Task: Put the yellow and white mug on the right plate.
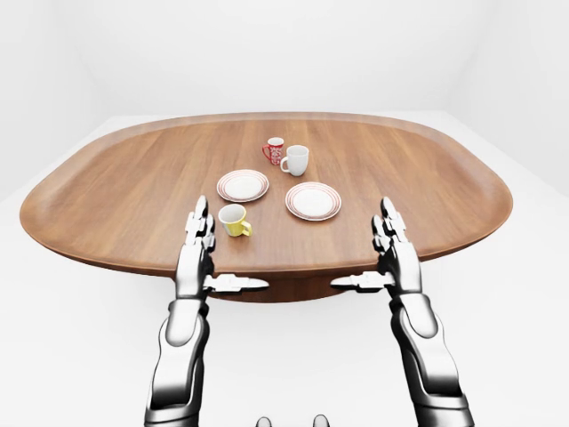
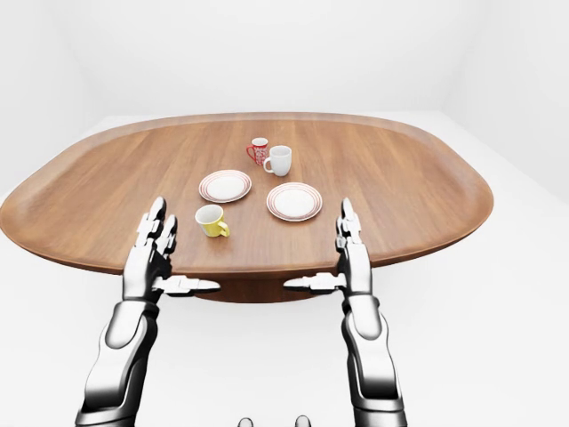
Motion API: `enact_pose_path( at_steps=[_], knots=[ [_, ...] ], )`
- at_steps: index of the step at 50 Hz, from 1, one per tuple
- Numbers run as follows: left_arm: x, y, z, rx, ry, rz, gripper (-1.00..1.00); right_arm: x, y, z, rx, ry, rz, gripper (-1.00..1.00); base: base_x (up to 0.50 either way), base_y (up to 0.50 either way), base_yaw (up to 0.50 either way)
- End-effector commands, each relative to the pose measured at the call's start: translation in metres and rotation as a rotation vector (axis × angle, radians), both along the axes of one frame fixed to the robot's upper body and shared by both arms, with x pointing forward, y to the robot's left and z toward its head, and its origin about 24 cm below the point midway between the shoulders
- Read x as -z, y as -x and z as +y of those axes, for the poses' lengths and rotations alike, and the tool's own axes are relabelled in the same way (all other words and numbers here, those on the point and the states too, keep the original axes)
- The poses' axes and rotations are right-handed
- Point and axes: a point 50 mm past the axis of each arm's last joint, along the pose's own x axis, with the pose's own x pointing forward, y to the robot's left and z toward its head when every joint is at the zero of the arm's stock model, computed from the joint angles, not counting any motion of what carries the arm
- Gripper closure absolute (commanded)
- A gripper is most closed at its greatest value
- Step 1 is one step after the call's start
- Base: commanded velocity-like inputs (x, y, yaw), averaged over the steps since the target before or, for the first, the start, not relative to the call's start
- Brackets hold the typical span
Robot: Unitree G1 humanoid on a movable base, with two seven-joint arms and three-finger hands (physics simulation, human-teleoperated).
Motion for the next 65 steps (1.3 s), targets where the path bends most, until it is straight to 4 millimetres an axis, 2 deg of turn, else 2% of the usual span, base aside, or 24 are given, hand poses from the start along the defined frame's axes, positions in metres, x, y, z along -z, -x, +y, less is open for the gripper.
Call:
enact_pose_path(
  at_steps=[1, 9, 14, 24, 38, 43, 65],
  knots=[
    [-0.023, 0.003, 0.002, 0.002, -0.012, -0.1, -1.0, -0.026, 0.004, 0.001, -0.011, -0.002, -0.114, -1.0, 0.0, 0.0, 0.0],
    [-0.026, 0.004, 0.002, 0.004, -0.012, -0.111, -1.0, -0.027, 0.005, 0.003, -0.024, 0.006, -0.119, -1.0, 0.0, 0.0, 0.0],
    [-0.03, 0.005, 0.002, 0.005, -0.013, -0.13, -1.0, -0.035, 0.007, 0.003, -0.025, 0.013, -0.151, -1.0, 0.0, 0.0, 0.0],
    [-0.054, 0.008, 0.006, 0.007, -0.019, -0.234, -1.0, -0.057, 0.01, 0.0, -0.014, 0.031, -0.246, -1.0, 0.0, 0.0, 0.0],
    [-0.064, 0.011, 0.006, 0.016, -0.031, -0.278, -1.0, -0.072, 0.015, 0.001, -0.021, 0.042, -0.317, -1.0, 0.0, 0.0, 0.0],
    [-0.064, 0.013, 0.006, 0.017, -0.034, -0.281, -1.0, -0.069, 0.018, 0.003, -0.061, 0.038, -0.303, -1.0, 0.04, 0.0, 0.0],
    [-0.064, 0.012, 0.006, 0.017, -0.033, -0.278, -1.0, -0.067, 0.018, 0.004, -0.066, 0.053, -0.296, -1.0, 0.5, 0.0, 0.0]
  ],
)
